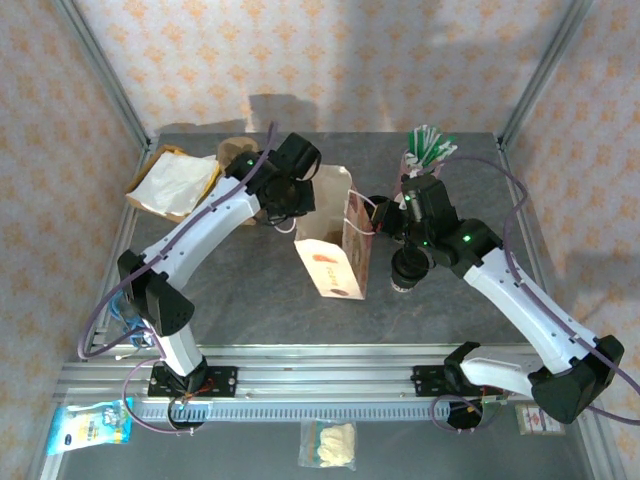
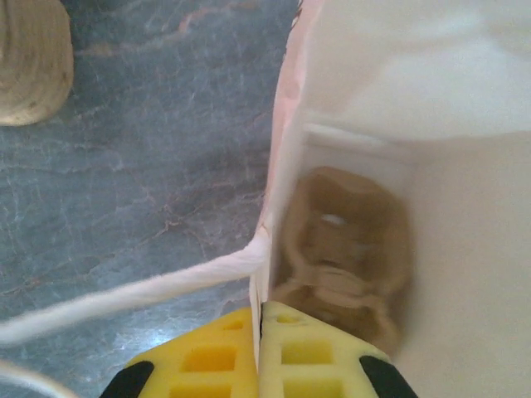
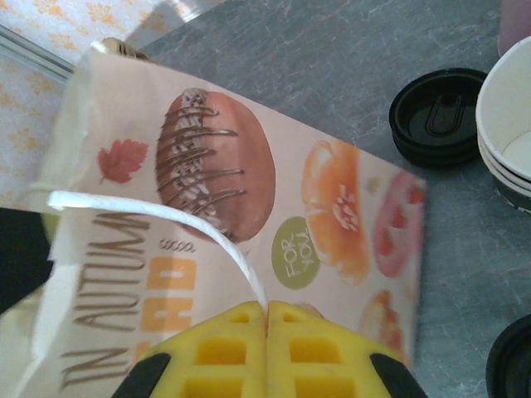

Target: Pack the takeout coffee

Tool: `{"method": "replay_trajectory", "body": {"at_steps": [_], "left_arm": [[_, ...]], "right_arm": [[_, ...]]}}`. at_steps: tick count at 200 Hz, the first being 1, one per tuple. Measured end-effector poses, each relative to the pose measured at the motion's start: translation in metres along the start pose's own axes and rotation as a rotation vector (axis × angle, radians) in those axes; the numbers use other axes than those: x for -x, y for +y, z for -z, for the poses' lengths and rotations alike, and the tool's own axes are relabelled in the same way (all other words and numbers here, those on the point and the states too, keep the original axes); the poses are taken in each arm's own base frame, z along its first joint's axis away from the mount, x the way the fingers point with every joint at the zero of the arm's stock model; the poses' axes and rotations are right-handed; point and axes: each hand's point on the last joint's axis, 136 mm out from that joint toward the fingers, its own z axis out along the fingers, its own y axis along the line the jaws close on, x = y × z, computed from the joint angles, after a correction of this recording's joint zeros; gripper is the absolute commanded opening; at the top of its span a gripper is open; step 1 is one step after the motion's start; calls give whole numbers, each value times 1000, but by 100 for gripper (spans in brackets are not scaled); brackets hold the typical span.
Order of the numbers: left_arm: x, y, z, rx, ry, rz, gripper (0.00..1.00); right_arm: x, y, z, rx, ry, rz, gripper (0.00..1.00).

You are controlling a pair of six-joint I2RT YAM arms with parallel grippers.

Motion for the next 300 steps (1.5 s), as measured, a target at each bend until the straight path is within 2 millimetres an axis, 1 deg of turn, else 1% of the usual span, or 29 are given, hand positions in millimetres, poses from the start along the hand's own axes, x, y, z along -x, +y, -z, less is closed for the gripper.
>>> {"method": "replay_trajectory", "body": {"at_steps": [19,28,36,54,72,97,117,122,128,139,151,163,174,187,208,226,238,254,268,280,300], "left_arm": [[4,8,14,29,-29,-1,0],[2,15,19,50,-32,-4,0],[0,20,23,63,-34,-6,0],[-10,33,23,83,-22,-10,0],[-22,44,15,92,1,2,0],[-20,48,7,70,-9,44,0],[-17,49,6,62,-18,61,0],[-16,48,6,60,-19,64,7],[-16,48,6,59,-21,65,17],[-15,49,7,56,-25,73,27],[-14,50,8,52,-27,75,46],[-12,51,10,47,-33,77,59],[-10,52,13,38,-40,88,69],[-4,51,19,25,-58,93,77],[9,45,34,-8,-100,90,83],[21,37,51,-47,-145,80,89],[29,31,66,-78,-182,67,90],[40,24,90,-132,-243,45,94],[50,14,118,-205,-310,7,99],[55,6,141,-273,-366,-29,99],[58,-2,173,-371,-450,-88,99]], "right_arm": [[-2,0,0,0,10,-3,0],[-2,0,0,-1,11,-4,4],[-2,-1,0,-2,12,-6,5],[-3,-1,-2,-8,18,-10,8],[-1,0,-2,-10,20,-10,10],[6,6,3,-6,8,-11,31],[18,14,15,1,-18,-6,49],[22,16,18,3,-28,-11,51],[26,19,23,5,-41,-8,53],[35,23,32,4,-67,-4,54],[43,25,42,-4,-93,-6,54],[50,23,52,-27,-116,-12,54],[52,19,60,-55,-125,-15,55],[51,9,67,-102,-123,-18,57],[36,-14,69,-201,-69,-19,63],[13,-37,65,-293,11,-16,70],[-3,-52,62,-350,69,-17,74],[-23,-71,60,-418,146,-5,78],[-38,-80,57,-450,209,3,82],[-50,-86,53,-471,263,10,87],[-69,-98,41,-522,354,16,88]]}}
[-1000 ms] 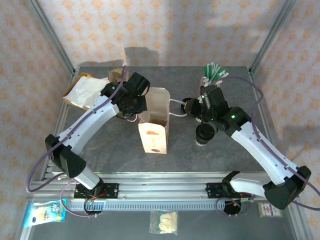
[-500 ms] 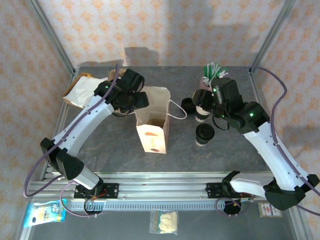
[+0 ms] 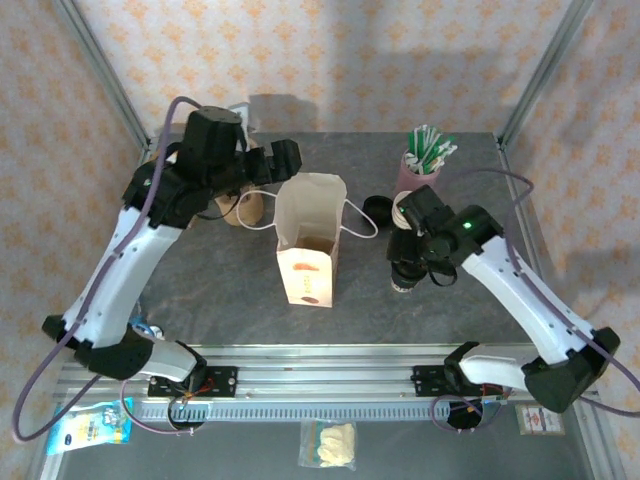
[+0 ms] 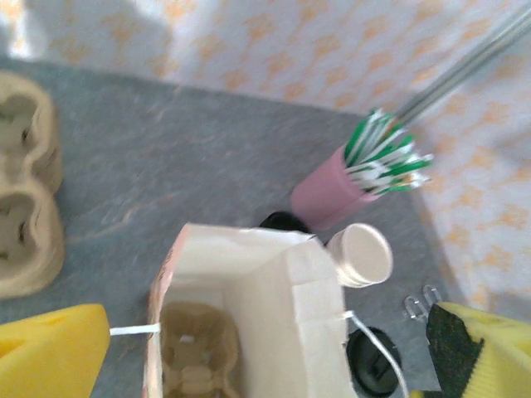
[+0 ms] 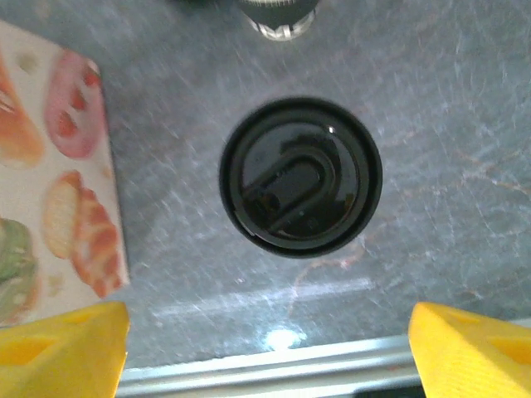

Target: Pack the takeout coffee

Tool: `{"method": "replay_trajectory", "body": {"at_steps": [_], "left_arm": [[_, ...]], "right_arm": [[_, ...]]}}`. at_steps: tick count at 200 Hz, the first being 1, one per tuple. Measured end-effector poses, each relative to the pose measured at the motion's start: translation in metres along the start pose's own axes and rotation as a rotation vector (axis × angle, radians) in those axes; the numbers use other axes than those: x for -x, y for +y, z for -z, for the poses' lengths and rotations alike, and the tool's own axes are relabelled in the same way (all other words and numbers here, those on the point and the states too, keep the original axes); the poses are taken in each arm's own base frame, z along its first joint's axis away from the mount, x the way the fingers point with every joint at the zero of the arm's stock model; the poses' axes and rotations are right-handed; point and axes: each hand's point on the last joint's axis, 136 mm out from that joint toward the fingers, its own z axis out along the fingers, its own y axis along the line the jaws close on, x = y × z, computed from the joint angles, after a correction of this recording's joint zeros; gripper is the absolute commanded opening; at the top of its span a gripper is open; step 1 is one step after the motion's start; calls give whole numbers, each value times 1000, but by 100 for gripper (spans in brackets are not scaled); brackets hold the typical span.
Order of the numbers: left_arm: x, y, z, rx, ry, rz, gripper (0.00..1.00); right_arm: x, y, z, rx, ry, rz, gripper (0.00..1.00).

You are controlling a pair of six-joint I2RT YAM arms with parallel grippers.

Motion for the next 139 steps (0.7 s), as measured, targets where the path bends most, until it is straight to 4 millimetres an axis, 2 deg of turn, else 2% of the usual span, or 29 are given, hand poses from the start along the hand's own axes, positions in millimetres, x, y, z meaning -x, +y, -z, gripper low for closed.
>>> {"method": "replay_trajectory", "body": {"at_steps": [19,38,61,87,139], "left_arm": [[1,-4,15,-59,-57,-34,99],[-10,3,19,-76,-79,-55,99],[-22,10,13,-74,-81,-76,99],[-21,9,7,-74,-82,-92,99],[-23,9,-6,-66,-67,-107,99]], "right_arm": [[-7,-3,-21,-61,71,11,87],[-8,-4,-34,-98,115,13,85],[-6,-11,-46,-113,154,-23,82],[-2,-22,-53,-123,178,-63,79],[-1,-15,-59,-104,212,-33,79]]}}
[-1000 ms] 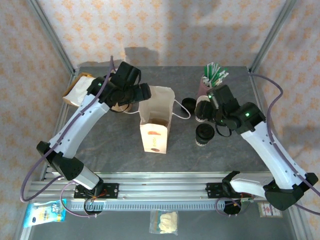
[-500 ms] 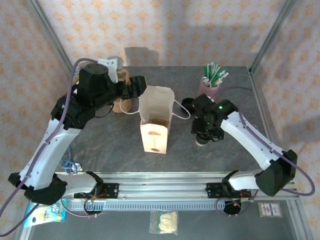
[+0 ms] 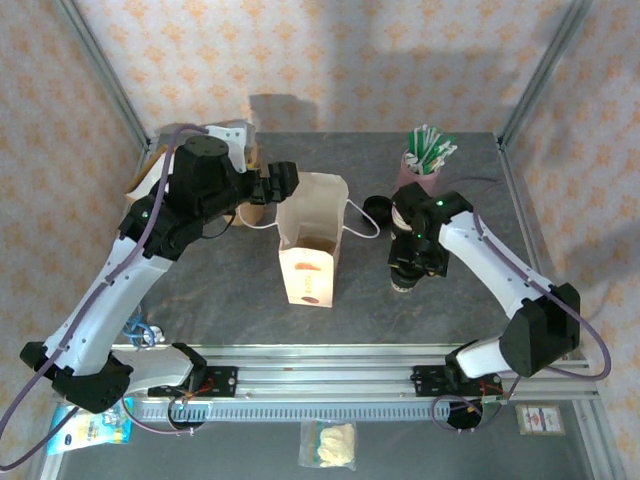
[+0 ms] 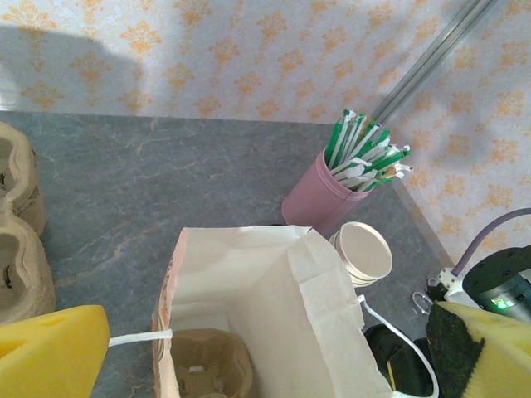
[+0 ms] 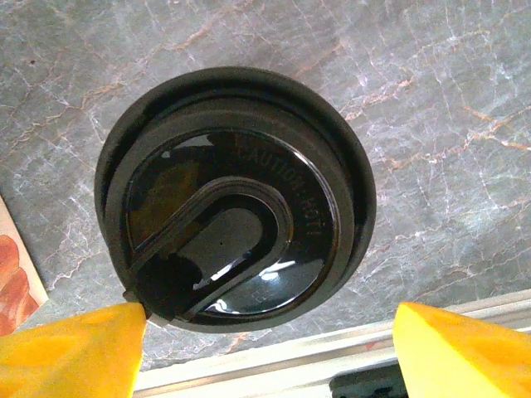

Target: Pack the takeout coffee

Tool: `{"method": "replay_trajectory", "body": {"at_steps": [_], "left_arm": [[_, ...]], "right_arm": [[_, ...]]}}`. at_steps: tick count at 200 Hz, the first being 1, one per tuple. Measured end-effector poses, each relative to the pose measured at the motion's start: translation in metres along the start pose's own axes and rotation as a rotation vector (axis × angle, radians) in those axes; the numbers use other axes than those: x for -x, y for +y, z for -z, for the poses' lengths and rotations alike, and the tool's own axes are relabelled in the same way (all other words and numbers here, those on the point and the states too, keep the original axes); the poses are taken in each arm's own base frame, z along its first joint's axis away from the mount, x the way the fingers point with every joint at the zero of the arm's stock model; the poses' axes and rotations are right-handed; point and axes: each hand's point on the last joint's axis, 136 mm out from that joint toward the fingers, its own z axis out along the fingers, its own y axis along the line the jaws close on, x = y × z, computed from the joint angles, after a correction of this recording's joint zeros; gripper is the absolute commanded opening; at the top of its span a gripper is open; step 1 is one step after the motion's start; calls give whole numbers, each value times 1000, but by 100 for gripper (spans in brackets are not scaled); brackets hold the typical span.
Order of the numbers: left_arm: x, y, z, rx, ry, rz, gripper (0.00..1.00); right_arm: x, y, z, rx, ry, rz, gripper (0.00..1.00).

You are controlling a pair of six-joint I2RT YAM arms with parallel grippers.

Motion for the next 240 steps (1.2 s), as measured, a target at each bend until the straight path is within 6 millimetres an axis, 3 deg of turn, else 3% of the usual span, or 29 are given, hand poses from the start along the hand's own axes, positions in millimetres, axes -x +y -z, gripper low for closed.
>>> {"method": "replay_trajectory", "body": {"at_steps": [38,82,125,240], "left_arm": [[3,-2,-1,-8,-10,0,99],[1,-1,-4,-6,-4,0,99],[-1,-1,-7,-2,6,0,99],[-3,-4,-10,-19,21,0,99]], "right_arm": [[6,5,1,2,-3,15,79],[20,16,18,43,-51,17,80],[16,14,10,27,-25,61,85],[6,9,-9,-12,41,136,78]]}}
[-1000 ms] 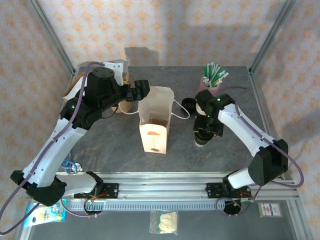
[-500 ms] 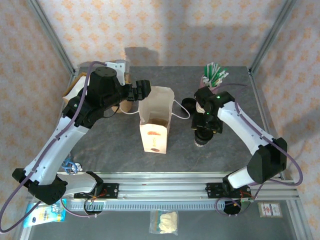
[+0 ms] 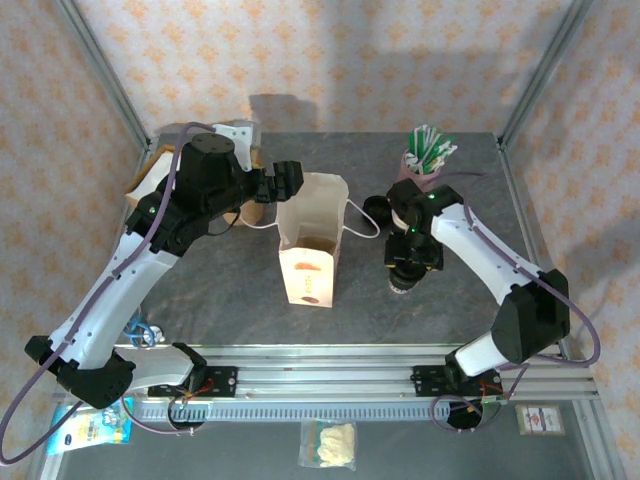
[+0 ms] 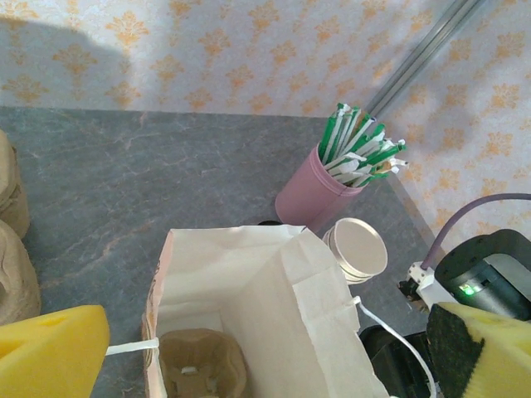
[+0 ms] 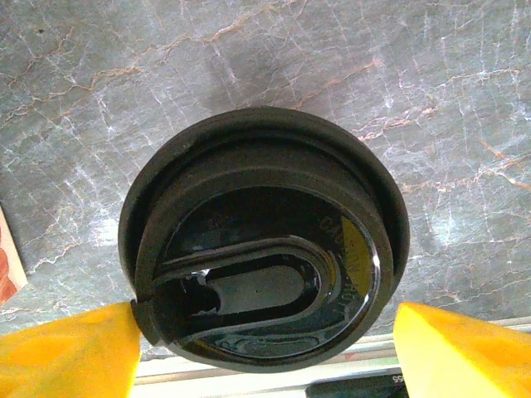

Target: Pack the takeout coffee

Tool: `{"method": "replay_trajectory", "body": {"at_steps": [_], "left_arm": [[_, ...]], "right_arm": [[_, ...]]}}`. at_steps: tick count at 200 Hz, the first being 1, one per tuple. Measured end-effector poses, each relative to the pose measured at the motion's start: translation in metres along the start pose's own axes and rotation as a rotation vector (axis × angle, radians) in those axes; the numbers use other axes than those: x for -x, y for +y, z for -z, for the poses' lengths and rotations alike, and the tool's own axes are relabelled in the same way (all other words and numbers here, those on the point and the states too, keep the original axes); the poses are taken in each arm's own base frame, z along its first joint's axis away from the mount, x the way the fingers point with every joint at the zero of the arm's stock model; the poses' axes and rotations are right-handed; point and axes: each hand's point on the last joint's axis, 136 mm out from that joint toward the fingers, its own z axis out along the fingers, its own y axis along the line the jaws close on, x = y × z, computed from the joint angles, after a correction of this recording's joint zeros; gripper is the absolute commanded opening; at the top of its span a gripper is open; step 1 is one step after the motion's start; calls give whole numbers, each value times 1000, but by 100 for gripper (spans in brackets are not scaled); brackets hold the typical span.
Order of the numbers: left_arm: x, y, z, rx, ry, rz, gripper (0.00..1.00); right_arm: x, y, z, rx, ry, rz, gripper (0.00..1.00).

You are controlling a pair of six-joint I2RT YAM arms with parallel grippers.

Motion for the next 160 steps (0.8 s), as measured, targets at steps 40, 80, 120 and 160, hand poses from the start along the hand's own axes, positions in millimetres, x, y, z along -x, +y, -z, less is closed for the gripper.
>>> {"method": "replay_trajectory", "body": {"at_steps": [40,80,120,160], "left_arm": [[-1,0,0,-2,3,0,99],[-2,0,-1,0,6,0,99],[-2,0,-1,0,6,0,99],[-2,0,-1,0,6,0,99]], "right_arm": [[0,0,-4,-3,5,9,76],[-2,-1,-10,-8,13,9,73],[-3,-1,-12,-5,8,9,71],[-2,-2,-12,-2,-1,8,72]]}}
